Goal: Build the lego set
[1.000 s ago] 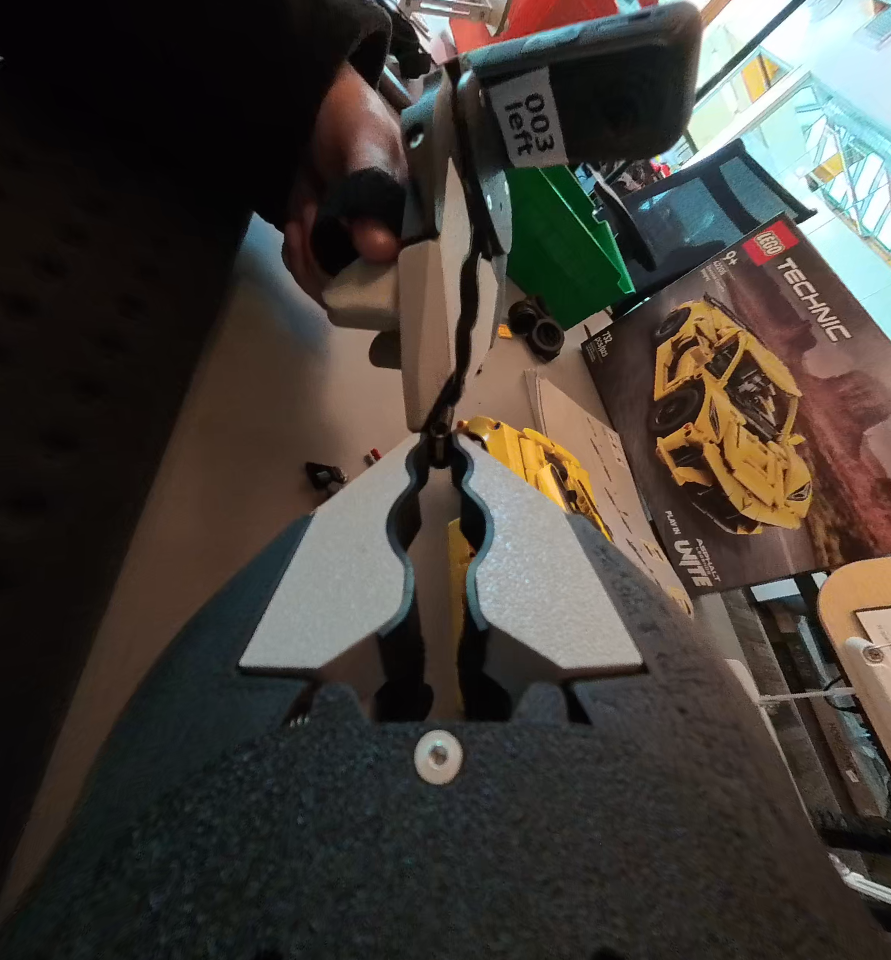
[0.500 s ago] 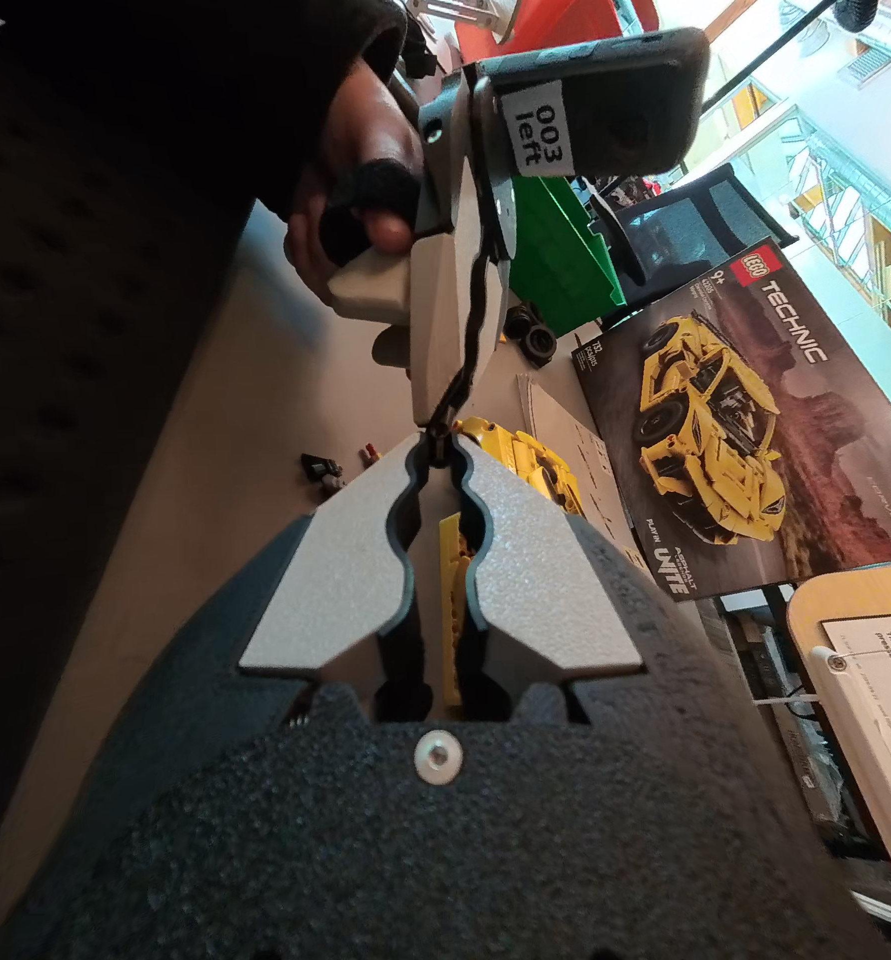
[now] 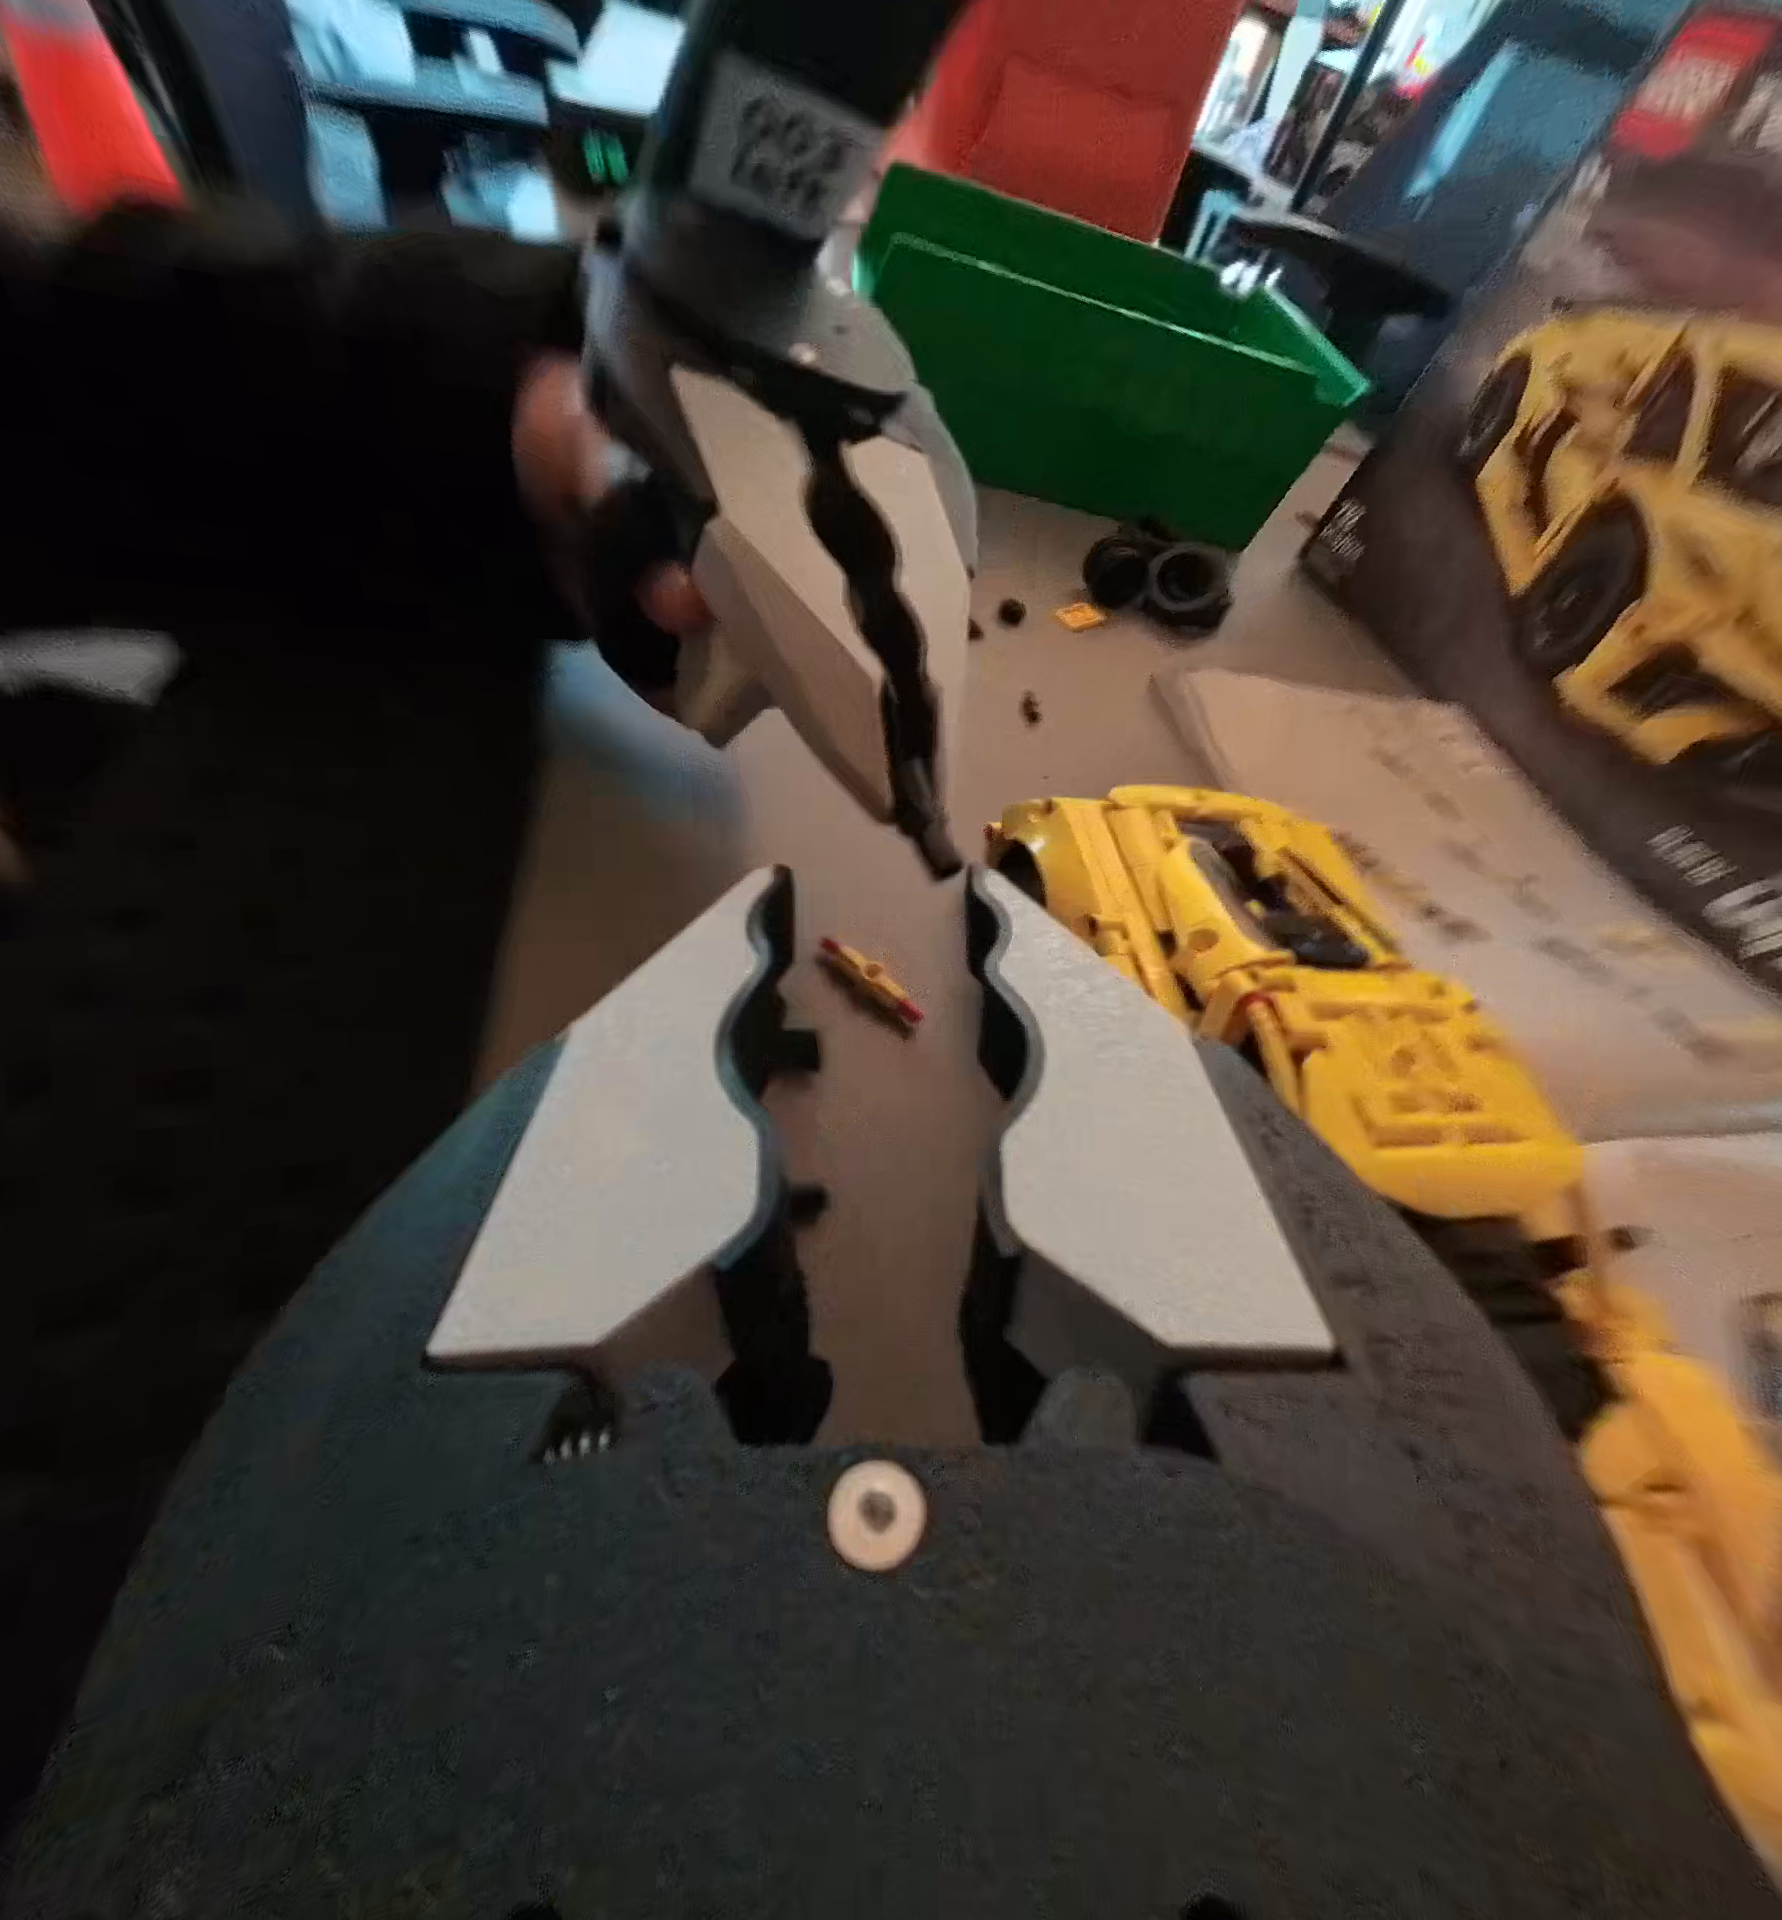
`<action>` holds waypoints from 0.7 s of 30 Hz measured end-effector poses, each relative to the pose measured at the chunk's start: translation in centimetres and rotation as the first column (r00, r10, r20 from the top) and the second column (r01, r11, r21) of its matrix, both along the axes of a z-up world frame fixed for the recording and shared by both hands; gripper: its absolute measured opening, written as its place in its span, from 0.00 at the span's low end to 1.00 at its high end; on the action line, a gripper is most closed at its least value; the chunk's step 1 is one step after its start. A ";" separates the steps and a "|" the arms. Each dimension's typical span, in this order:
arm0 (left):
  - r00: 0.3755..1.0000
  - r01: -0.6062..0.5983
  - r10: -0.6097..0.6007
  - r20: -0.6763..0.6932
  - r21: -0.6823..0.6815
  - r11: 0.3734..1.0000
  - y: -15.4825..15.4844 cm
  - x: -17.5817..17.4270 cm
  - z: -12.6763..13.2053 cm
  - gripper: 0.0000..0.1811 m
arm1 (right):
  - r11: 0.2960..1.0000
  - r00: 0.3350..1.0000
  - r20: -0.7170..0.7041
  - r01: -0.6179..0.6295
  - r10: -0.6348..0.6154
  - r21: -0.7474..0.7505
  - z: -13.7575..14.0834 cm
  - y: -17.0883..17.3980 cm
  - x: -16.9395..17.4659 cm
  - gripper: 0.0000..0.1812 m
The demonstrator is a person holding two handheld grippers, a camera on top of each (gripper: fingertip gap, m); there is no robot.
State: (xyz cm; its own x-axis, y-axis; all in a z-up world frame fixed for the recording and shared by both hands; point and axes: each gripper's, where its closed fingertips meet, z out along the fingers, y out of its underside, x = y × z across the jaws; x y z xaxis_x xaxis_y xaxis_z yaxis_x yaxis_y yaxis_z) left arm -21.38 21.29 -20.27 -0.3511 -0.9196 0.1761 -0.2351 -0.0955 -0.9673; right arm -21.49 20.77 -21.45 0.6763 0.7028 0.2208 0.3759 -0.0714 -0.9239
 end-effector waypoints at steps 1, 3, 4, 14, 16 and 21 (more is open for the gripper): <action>0.997 -0.050 0.047 0.061 0.054 0.997 0.7 0.0 0.7 0.04 | 0.996 0.994 -0.107 -0.006 -0.003 -0.084 0.4 0.1 0.3 0.18; 0.977 -0.147 0.113 0.180 0.186 0.971 1.6 -0.2 2.1 0.04 | 0.964 0.943 -0.329 -0.054 -0.037 -0.262 1.1 0.5 1.1 0.19; 0.968 -0.178 0.123 0.218 0.252 0.951 1.6 -0.2 2.5 0.04 | 0.933 0.887 -0.458 -0.122 -0.050 -0.339 1.7 0.5 1.2 0.21; 0.951 -0.231 0.066 0.303 0.550 0.803 0.1 0.5 2.0 0.04 | 0.654 0.503 -0.837 -0.563 -0.215 -0.505 3.2 0.3 1.8 0.19; 0.957 -0.217 0.054 0.287 0.575 0.789 -0.2 0.7 1.5 0.04 | 0.637 0.489 -0.841 -0.577 -0.232 -0.511 3.0 0.4 1.2 0.17; 0.964 -0.186 0.028 0.265 0.597 0.780 -0.9 0.8 1.0 0.04 | 0.601 0.513 -0.833 -0.605 -0.209 -0.523 2.5 -0.1 -0.1 0.11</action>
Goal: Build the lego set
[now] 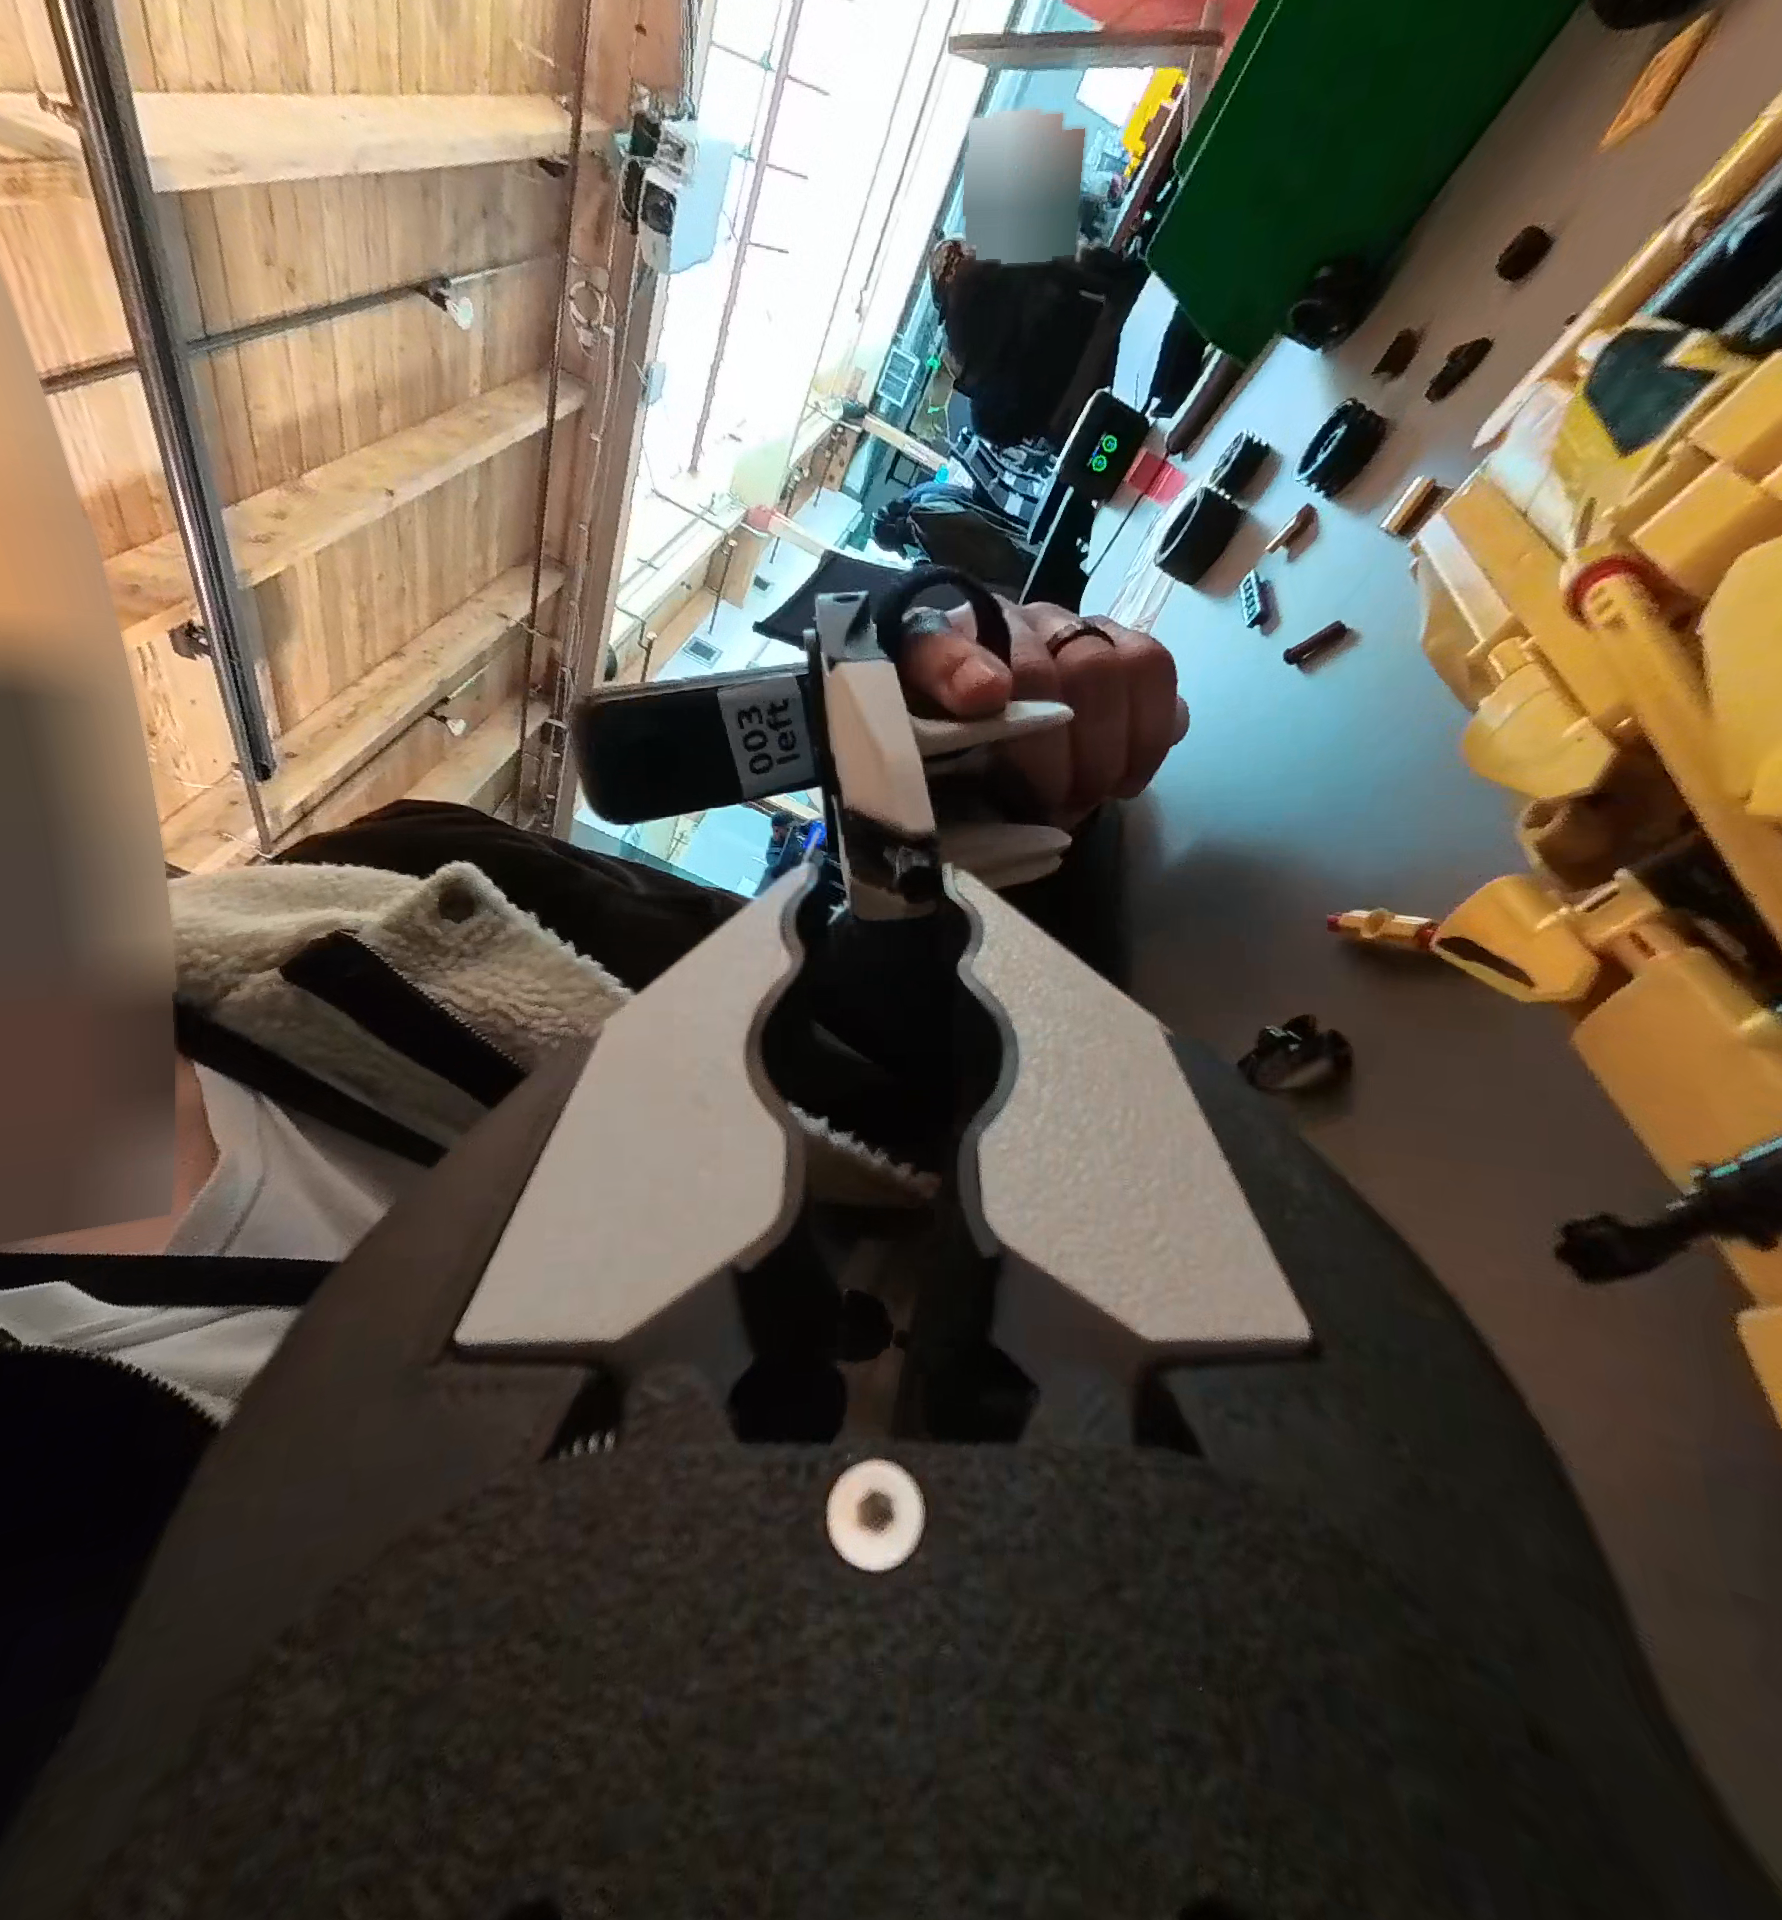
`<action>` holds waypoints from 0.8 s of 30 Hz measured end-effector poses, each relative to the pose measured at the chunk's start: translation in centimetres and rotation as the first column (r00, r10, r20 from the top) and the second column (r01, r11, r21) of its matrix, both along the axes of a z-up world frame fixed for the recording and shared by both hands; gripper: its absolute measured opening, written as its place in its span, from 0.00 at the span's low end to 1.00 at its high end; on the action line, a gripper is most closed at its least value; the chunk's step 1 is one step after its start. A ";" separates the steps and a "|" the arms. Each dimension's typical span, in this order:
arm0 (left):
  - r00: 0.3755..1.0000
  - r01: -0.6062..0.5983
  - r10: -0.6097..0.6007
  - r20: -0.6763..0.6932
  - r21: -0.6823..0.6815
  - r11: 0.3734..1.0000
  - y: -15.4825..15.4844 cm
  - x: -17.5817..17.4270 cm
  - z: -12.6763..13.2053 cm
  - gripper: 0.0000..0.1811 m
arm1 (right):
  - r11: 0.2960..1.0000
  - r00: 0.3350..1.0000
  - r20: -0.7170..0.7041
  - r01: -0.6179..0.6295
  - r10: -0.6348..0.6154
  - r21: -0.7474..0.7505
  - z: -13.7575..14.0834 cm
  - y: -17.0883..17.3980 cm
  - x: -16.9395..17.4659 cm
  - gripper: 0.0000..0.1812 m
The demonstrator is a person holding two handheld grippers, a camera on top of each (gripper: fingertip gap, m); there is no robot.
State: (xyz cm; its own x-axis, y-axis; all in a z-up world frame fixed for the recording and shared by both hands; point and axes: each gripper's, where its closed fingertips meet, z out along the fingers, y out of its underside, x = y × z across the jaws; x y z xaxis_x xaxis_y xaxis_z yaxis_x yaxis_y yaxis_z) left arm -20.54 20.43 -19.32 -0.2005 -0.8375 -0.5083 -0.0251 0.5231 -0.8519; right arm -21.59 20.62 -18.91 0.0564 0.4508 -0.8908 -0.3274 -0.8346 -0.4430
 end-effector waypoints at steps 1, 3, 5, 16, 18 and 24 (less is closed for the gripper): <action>1.000 0.001 -0.001 -0.002 0.005 1.000 0.0 0.0 -0.1 0.04 | 1.000 1.000 0.010 0.000 0.000 -0.001 -0.1 0.0 0.1 0.11; 1.000 0.009 -0.009 -0.002 0.022 1.000 -0.3 0.0 -0.1 0.04 | 1.000 1.000 0.018 0.001 -0.001 -0.005 -0.3 0.0 0.2 0.08; 1.000 0.017 -0.017 0.001 0.043 0.999 -0.5 0.0 -0.2 0.04 | 1.000 1.000 0.028 -0.005 0.005 -0.008 -0.6 -0.1 0.1 0.04; 0.939 -0.135 0.020 -0.344 -0.314 0.940 2.4 -0.8 -5.2 0.09 | 0.963 0.888 0.413 0.103 -0.201 0.247 -2.7 1.4 1.8 0.04; 0.866 -0.197 -0.016 -0.501 -0.369 0.908 2.7 -1.3 -7.9 0.16 | 0.902 0.760 0.553 0.101 -0.342 0.419 -3.2 2.1 3.0 0.04; 0.800 -0.267 -0.013 -0.600 -0.376 0.888 3.0 -1.6 -9.9 0.16 | 0.786 0.565 0.652 -0.009 -0.507 0.619 -3.5 2.6 3.6 0.04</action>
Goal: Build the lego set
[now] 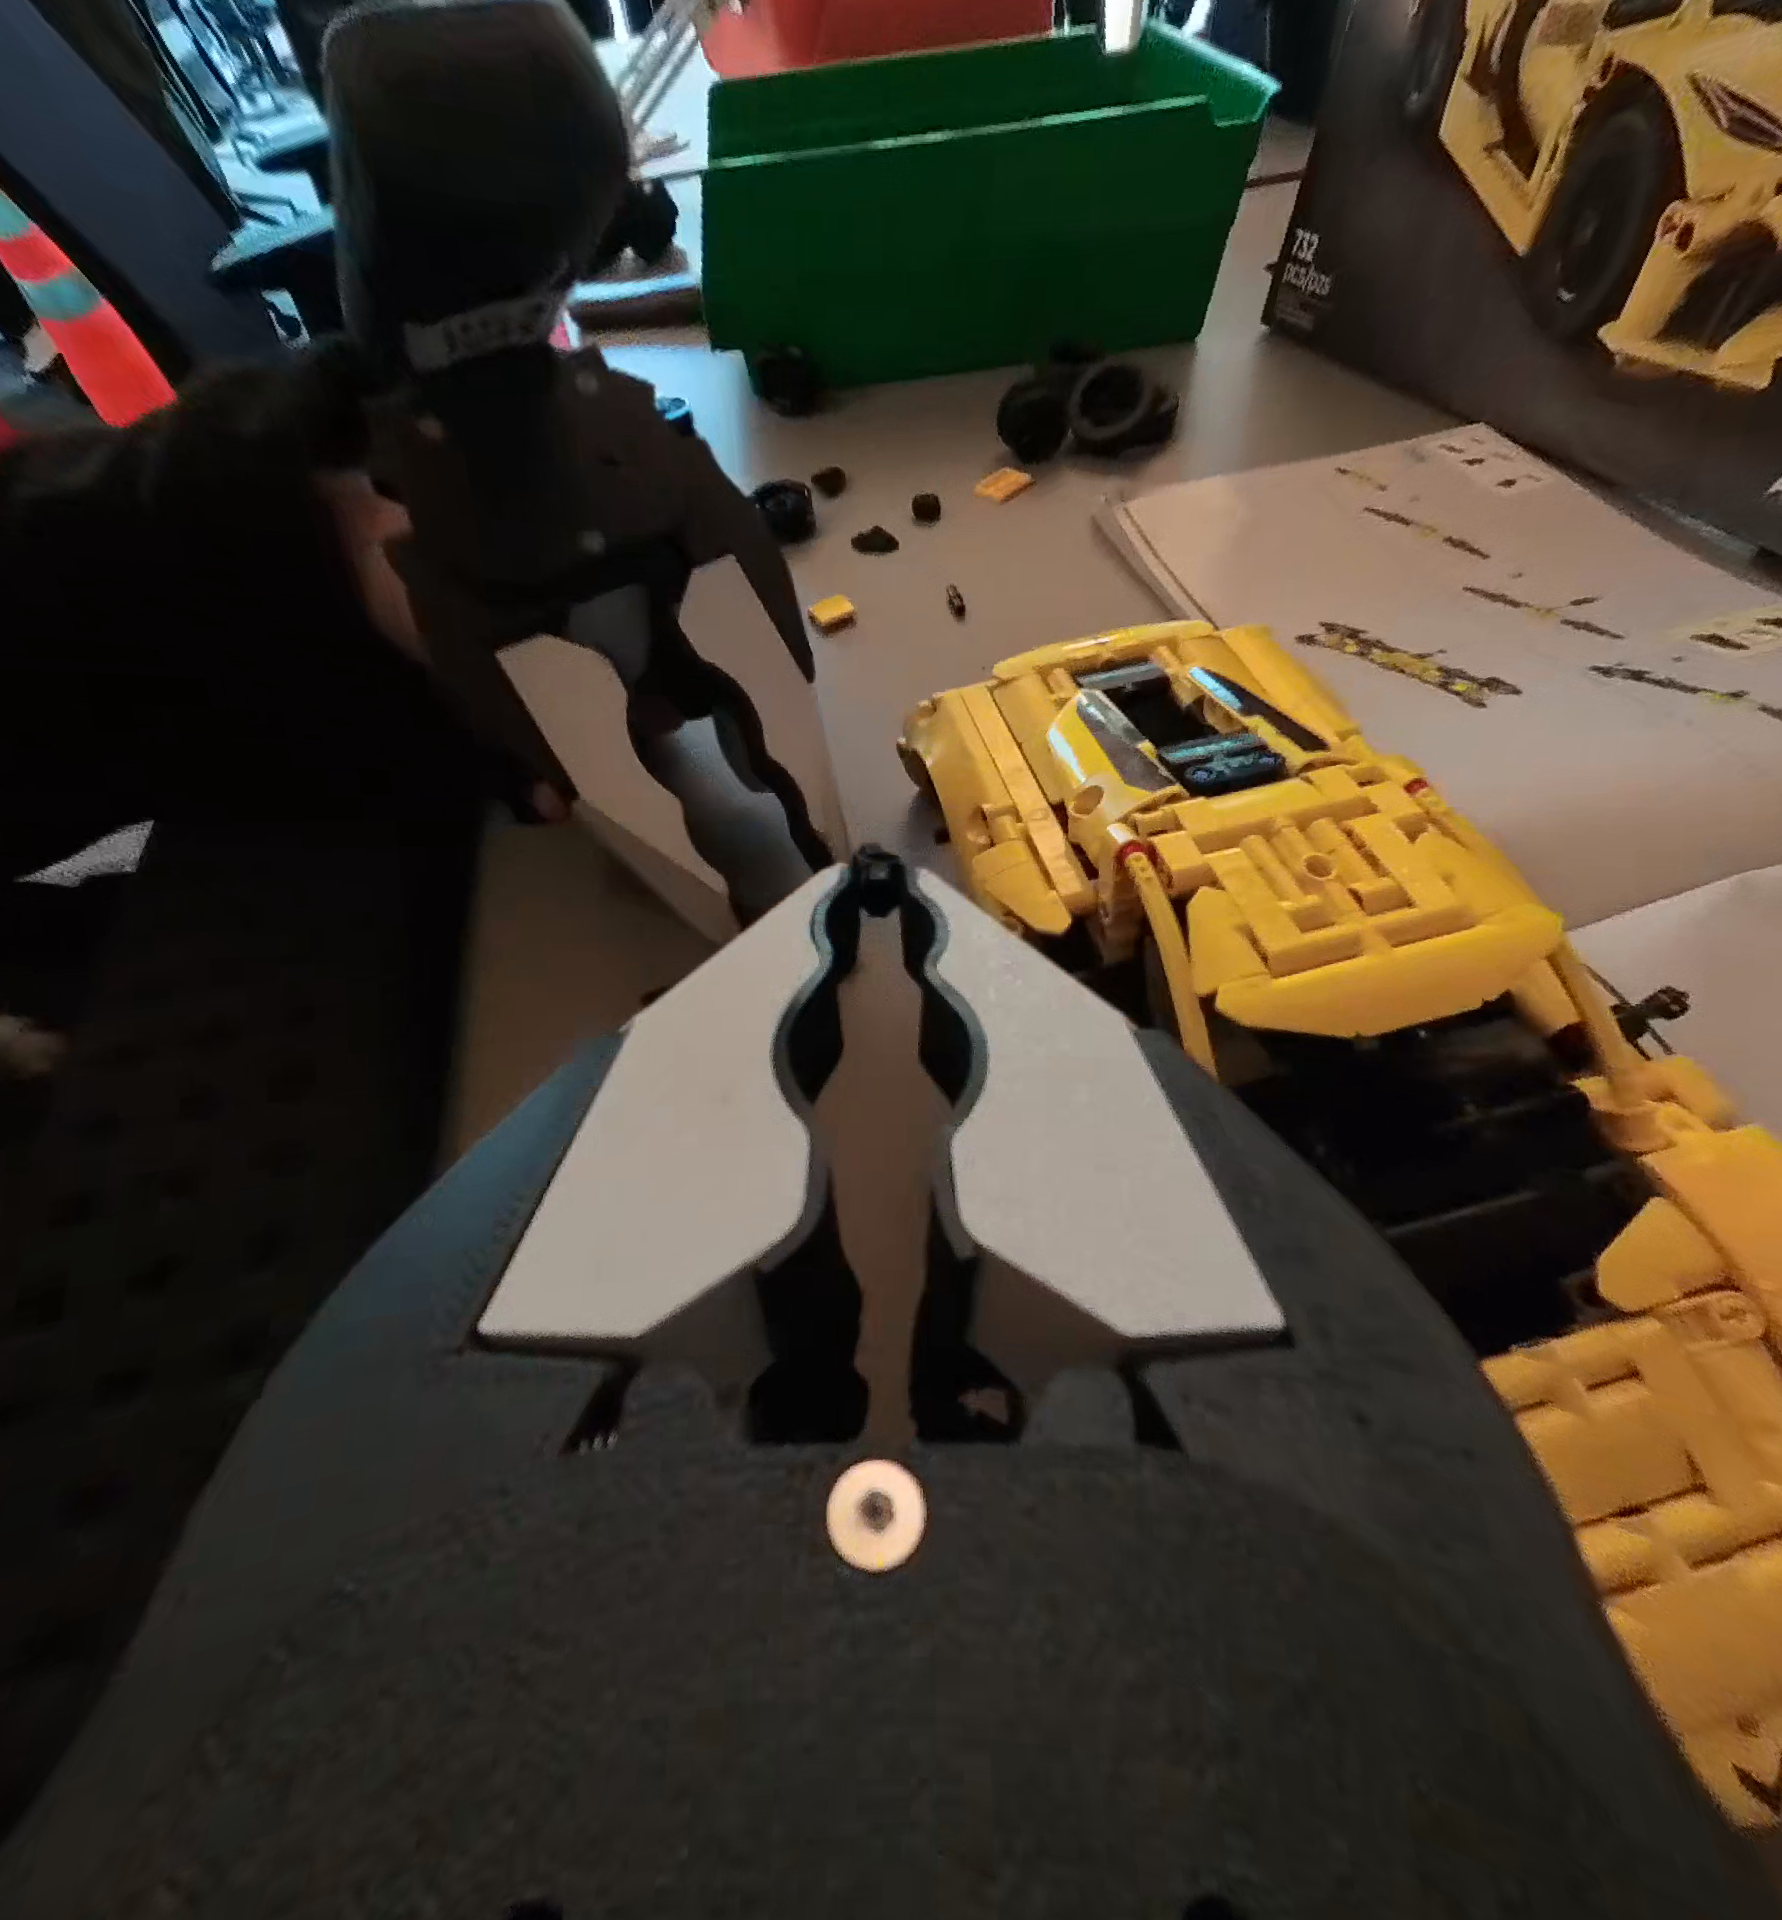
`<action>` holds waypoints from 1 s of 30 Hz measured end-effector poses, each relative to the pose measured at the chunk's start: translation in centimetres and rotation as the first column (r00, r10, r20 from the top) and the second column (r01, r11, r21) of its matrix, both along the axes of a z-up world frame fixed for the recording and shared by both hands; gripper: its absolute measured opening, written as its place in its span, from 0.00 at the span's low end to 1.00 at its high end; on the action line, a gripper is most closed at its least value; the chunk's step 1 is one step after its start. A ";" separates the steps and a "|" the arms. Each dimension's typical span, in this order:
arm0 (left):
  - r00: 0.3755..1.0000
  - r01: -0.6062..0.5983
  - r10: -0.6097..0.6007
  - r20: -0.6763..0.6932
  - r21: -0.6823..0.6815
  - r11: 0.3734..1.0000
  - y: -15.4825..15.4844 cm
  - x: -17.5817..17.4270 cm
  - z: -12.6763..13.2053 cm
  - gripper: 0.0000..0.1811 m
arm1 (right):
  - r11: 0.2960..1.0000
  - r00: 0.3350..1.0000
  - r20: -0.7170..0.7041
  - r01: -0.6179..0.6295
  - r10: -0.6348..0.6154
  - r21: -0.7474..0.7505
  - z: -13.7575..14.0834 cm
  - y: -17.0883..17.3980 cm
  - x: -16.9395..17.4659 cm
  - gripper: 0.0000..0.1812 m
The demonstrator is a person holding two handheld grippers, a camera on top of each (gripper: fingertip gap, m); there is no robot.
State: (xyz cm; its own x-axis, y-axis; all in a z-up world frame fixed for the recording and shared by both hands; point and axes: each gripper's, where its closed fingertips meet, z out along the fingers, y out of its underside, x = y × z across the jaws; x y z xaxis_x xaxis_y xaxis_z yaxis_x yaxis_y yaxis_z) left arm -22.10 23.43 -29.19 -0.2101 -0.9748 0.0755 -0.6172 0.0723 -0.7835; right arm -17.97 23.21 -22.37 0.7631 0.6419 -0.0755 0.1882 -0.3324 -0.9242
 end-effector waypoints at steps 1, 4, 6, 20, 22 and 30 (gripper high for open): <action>1.000 -0.001 0.001 -0.005 -0.011 1.000 0.0 0.0 0.0 0.15 | 1.000 1.000 -0.002 -0.004 0.004 -0.007 -0.2 0.0 -0.1 0.04; 0.999 0.007 -0.007 -0.036 0.001 1.000 -0.1 -0.1 -0.6 0.11 | 0.999 0.998 -0.054 -0.014 0.012 -0.030 0.0 -0.1 -0.3 0.04; 0.999 -0.010 0.012 -0.040 0.041 0.999 0.3 0.0 -0.8 0.05 | 0.999 0.997 -0.072 -0.021 0.019 -0.027 0.2 -0.1 -0.3 0.04; 0.942 0.115 -0.076 0.326 -0.103 0.988 -2.6 0.9 6.6 0.04 | 0.960 0.972 0.036 -0.237 0.234 0.150 1.6 -2.5 -1.7 0.04; 0.940 0.144 -0.105 0.323 -0.102 0.984 -3.1 0.8 6.6 0.04 | 0.962 0.969 0.017 -0.245 0.245 0.118 1.4 -2.7 -1.6 0.04; 0.934 0.183 -0.125 0.335 -0.148 0.972 -3.6 0.5 7.1 0.04 | 0.959 0.958 -0.042 -0.283 0.284 0.019 0.4 -3.1 -2.2 0.04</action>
